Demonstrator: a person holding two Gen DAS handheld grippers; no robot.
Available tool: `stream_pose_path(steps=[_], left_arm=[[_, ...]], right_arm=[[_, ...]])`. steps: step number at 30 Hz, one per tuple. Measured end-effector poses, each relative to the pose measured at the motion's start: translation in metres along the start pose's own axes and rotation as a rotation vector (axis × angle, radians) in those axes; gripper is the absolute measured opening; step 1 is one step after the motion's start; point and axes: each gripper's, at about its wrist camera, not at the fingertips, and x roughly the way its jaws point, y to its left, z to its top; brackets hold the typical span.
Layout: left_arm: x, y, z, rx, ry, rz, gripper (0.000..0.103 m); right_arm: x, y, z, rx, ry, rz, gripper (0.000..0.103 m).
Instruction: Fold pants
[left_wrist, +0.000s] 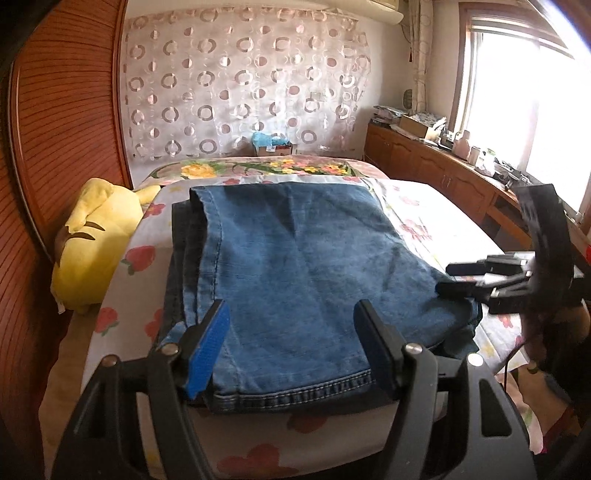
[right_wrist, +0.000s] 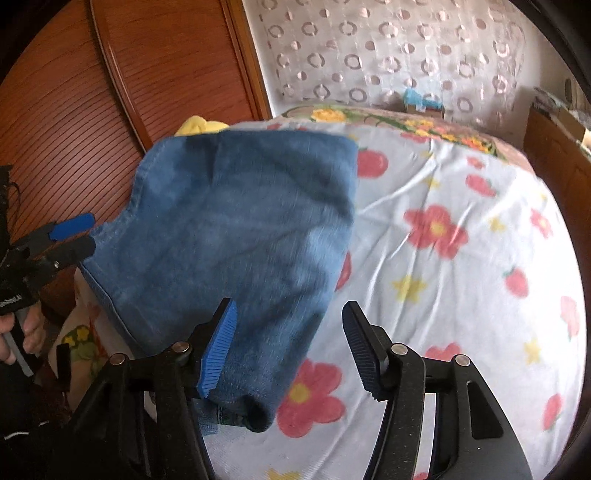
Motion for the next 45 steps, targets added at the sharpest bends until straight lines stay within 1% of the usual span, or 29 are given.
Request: stream_pose_path(steps=[8,10,12,13,14,15,16,17,18,20,21,25,31,33,35,37,40,43,45], left_arm=[[0.012,0.000,-0.011,-0.011,0.032,0.009,0.069],[0.014,0.000,-0.014,-0.010,0.041,0.010,0.069],[0.016,-0.001,-0.017,-0.011,0.046,0.018,0.069],[0.017,-0.001,-0.019,-0.013,0.045,0.019,0.069],[0.017,0.000,-0.020,-0.018,0.045,0.022,0.069],[0.018,0.000,-0.021,-0.022,0.045,0.023,0.069],[0.019,0.000,-0.022,-0.026,0.045,0.023,0.069],[0.019,0.001,-0.024,-0.027,0.048,0.023,0.069],[0.020,0.001,-0.024,-0.028,0.048,0.025,0.069],[0.019,0.001,-0.023,-0.033,0.043,0.023,0.069],[0.018,0.001,-0.022,-0.035,0.038,0.022,0.069],[0.016,-0.003,-0.017,-0.021,0.029,0.026,0.069],[0.010,-0.013,-0.003,-0.007,0.002,0.013,0.069],[0.010,-0.015,0.000,-0.008,0.006,0.006,0.069],[0.009,-0.019,0.003,-0.009,0.007,-0.012,0.069],[0.009,-0.023,0.006,-0.007,0.008,-0.025,0.069],[0.012,-0.032,0.009,0.004,0.011,-0.049,0.069],[0.018,-0.045,0.009,0.021,0.022,-0.060,0.069],[0.024,-0.053,0.007,0.027,0.037,-0.069,0.069]], right_arm=[[0.014,0.004,-0.012,0.047,0.015,0.024,0.059],[0.016,0.006,-0.010,0.035,0.014,0.027,0.057],[0.017,0.008,-0.010,0.035,0.014,0.034,0.051],[0.018,0.010,-0.009,0.035,0.014,0.034,0.050],[0.018,0.011,-0.009,0.033,0.013,0.032,0.045],[0.018,0.013,-0.008,0.027,0.016,0.032,0.037],[0.019,0.015,-0.006,0.015,0.021,0.028,0.034],[0.019,0.018,-0.004,-0.001,0.023,0.018,0.027],[0.020,0.022,0.000,-0.015,0.023,0.011,0.017],[0.017,0.025,0.005,-0.032,0.011,0.000,0.010],[0.012,0.026,0.008,-0.034,-0.011,-0.010,0.007],[-0.004,0.032,0.018,-0.064,-0.085,-0.048,0.006],[-0.036,0.033,0.036,-0.072,-0.184,-0.053,0.005],[-0.049,0.030,0.038,-0.071,-0.235,-0.098,0.002],[-0.061,0.025,0.039,-0.055,-0.266,-0.124,0.000],[-0.077,0.010,0.035,-0.024,-0.298,-0.166,0.000],[-0.091,-0.017,0.026,0.042,-0.284,-0.174,0.000],[-0.085,-0.040,0.011,0.086,-0.225,-0.168,0.000],[-0.079,-0.049,0.001,0.107,-0.197,-0.144,0.000]])
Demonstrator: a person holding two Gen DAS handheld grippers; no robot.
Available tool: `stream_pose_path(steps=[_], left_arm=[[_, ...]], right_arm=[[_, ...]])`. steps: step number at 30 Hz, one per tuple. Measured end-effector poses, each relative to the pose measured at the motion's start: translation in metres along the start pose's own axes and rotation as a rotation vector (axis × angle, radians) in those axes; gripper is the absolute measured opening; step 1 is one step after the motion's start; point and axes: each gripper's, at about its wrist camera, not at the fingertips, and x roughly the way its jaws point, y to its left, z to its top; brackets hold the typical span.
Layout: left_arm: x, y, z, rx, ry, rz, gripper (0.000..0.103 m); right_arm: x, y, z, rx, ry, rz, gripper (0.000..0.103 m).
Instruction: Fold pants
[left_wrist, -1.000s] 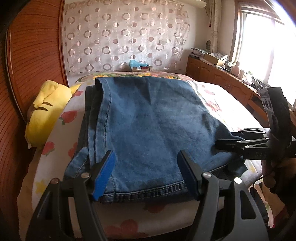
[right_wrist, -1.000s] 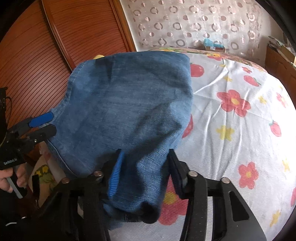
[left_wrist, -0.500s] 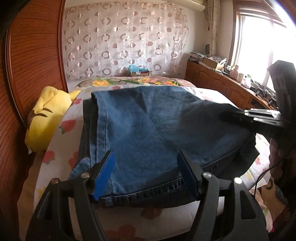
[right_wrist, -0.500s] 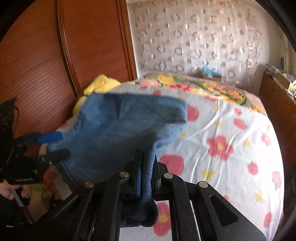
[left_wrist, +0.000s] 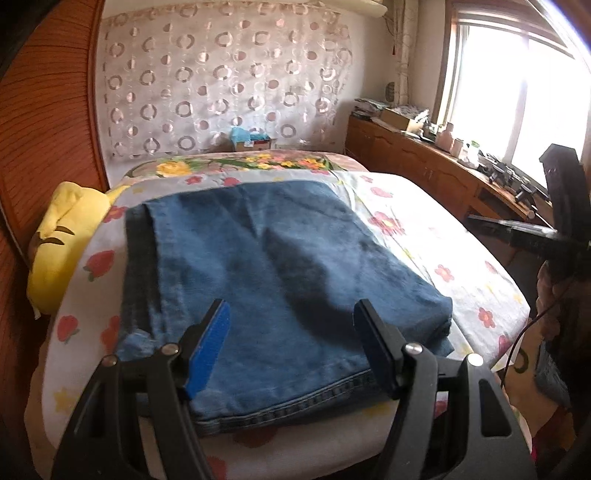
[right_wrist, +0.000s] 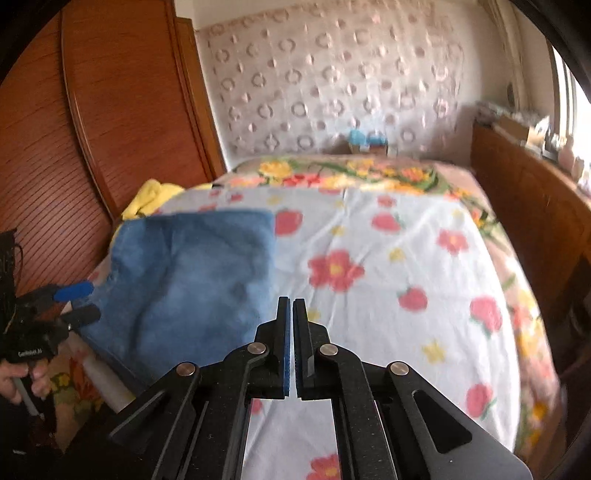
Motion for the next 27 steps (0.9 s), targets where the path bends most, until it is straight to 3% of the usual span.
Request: stream_pose_path(steps=[5,6,7,9,11,24,25,27], left_arm=[[0.012,-0.014,-0.004,0.032,0.033,0.001,0.069],[0.014,-0.014,-0.005,0.037,0.042,0.005,0.069],[0.017,-0.013,-0.008,0.038,0.053,0.008,0.069],[0.021,-0.010,-0.011,0.033,0.069,0.019,0.069],[0.027,-0.004,-0.015,0.027,0.091,0.033,0.069],[0.030,0.006,-0.039,0.053,0.092,0.037,0.069],[0.030,0.006,-0.039,0.052,0.090,0.037,0.069],[0.030,0.007,-0.039,0.050,0.087,0.035,0.069]], right_arm=[[0.010,0.009,-0.015,-0.005,0.027,0.027,0.000],[0.014,0.014,-0.017,-0.012,0.037,0.037,0.005],[0.017,0.017,-0.019,-0.018,0.044,0.039,0.013],[0.025,0.025,-0.022,-0.024,0.056,0.062,0.055],[0.031,0.031,-0.025,-0.025,0.061,0.093,0.063],[0.067,0.036,-0.042,0.008,0.168,0.133,0.062],[0.068,0.035,-0.042,0.015,0.166,0.139,0.061],[0.070,0.036,-0.041,0.024,0.168,0.164,0.048]])
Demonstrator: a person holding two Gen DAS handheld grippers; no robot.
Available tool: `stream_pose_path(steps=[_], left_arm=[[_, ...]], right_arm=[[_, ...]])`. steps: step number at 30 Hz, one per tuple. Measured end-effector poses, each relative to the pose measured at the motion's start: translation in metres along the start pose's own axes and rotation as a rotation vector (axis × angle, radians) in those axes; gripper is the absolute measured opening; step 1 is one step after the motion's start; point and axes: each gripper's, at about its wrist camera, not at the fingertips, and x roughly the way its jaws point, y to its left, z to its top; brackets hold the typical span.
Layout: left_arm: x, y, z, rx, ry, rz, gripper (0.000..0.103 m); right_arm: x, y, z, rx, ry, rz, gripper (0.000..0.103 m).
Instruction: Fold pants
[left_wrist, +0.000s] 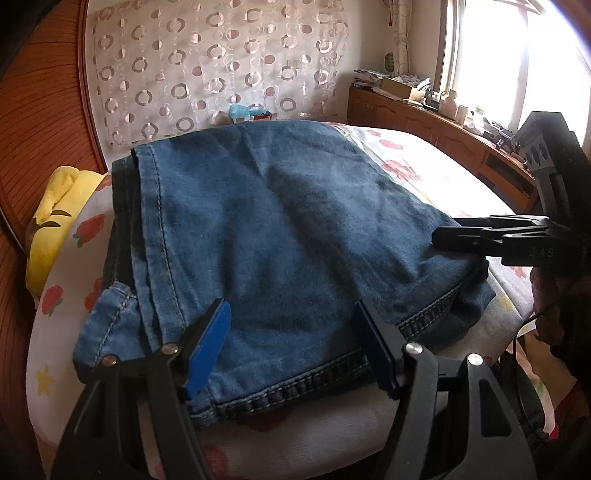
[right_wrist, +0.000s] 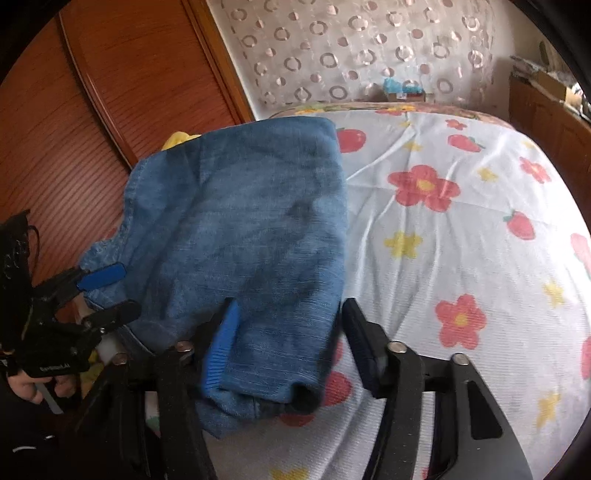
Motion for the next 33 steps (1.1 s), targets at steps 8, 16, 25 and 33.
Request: stream_pose_path(steps=[8,16,25,33], left_arm=[[-0.003,0.006,-0.003,-0.011,0.004,-0.014,0.069],[-0.042,0.036,-0.003,-0.063,-0.051,0.021,0.069],[-0.102,0.086,-0.002,-0.109,-0.129,0.103,0.069],[-0.126,0.112,0.000,-0.135,-0.157,0.145,0.069]], right_arm=[[-0.009,0.006,0.014,0.029,-0.024,0.094,0.007],[-0.044,0.059,0.055,-0.099,-0.120,0.136,0.006],[-0.033,0.137,0.087,-0.222,-0.149,0.213,0.006],[-0.010,0.176,0.088,-0.275,-0.119,0.268,0.006]])
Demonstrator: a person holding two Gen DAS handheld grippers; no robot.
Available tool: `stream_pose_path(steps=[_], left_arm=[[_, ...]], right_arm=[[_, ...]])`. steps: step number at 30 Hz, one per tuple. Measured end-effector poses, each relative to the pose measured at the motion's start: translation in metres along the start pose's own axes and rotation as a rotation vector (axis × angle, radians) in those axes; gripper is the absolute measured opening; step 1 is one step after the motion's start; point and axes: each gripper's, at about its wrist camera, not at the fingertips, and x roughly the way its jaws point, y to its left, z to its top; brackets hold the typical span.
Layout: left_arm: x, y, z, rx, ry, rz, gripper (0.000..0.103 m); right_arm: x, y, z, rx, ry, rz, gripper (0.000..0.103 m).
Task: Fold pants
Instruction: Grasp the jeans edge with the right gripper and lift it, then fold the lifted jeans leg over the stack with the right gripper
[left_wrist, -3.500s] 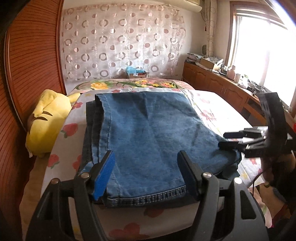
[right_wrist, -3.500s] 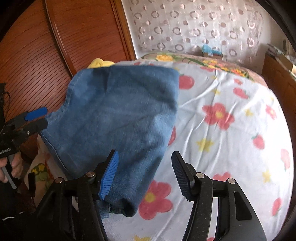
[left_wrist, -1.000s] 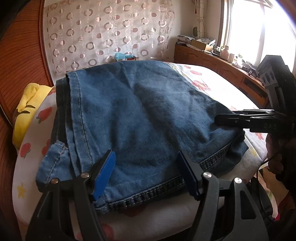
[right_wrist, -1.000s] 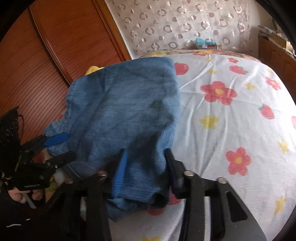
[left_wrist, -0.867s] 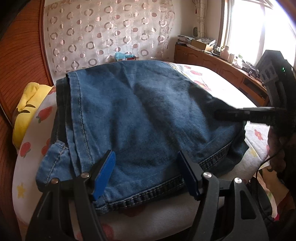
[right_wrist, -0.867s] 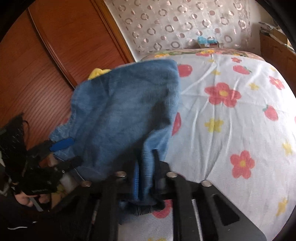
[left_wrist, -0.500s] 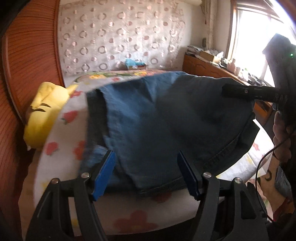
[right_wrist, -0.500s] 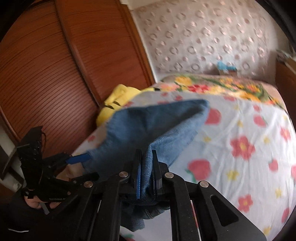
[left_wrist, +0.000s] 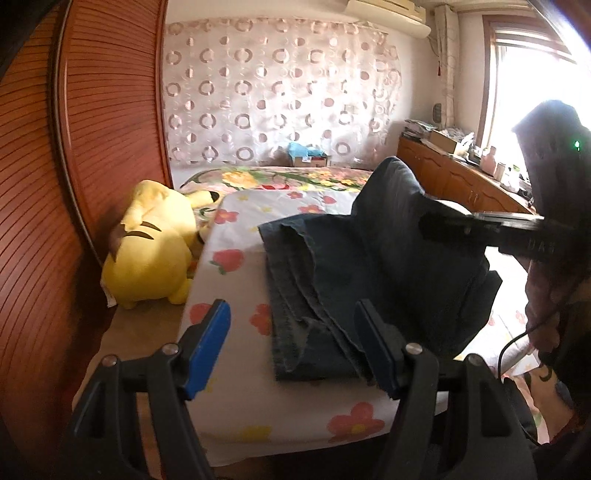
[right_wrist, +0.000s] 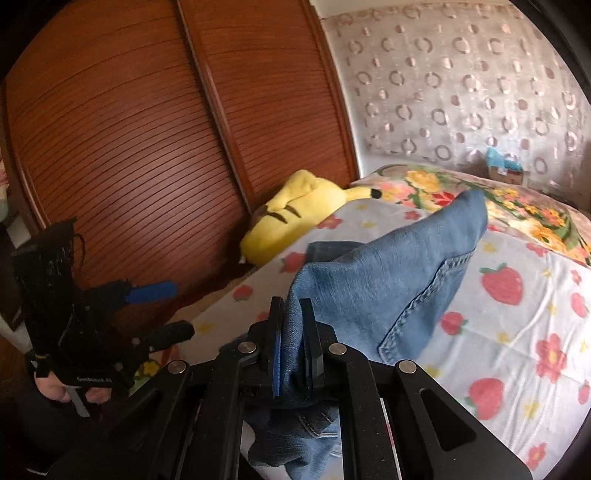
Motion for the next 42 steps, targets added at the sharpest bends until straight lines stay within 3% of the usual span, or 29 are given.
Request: stream_pose_path(steps=[10,20,25,29,35,42], left_arm=[[0.004,0.020,-0.006,-0.041,0.010,0.029,0.069],[-0.003,0.043,-0.015,-0.095,0.006,0.065,0.069],[-0.007,0.049,-0.016,-0.099,-0.002,0.080,0.069],[-0.007,0.049,-0.015,-0.106,-0.009,0.074,0.069],[-0.003,0.043,-0.014,-0.094,-0.005,0.063,0.069],[0.013,0.028,-0.007,-0.065,0.013,0.036,0.069]], right_arm=[[0.031,0.016,-0.004,-0.007,0.042,0.044,0.006],[0.095,0.056,-0.060,-0.089,0.226,0.080,0.005],[0.087,0.056,-0.054,-0.087,0.212,0.070,0.007],[0.072,0.052,-0.046,-0.082,0.195,0.066,0.032],[0.031,0.040,-0.034,-0.084,0.109,0.037,0.036],[0.008,0.002,-0.020,-0.060,0.061,-0.065,0.044]])
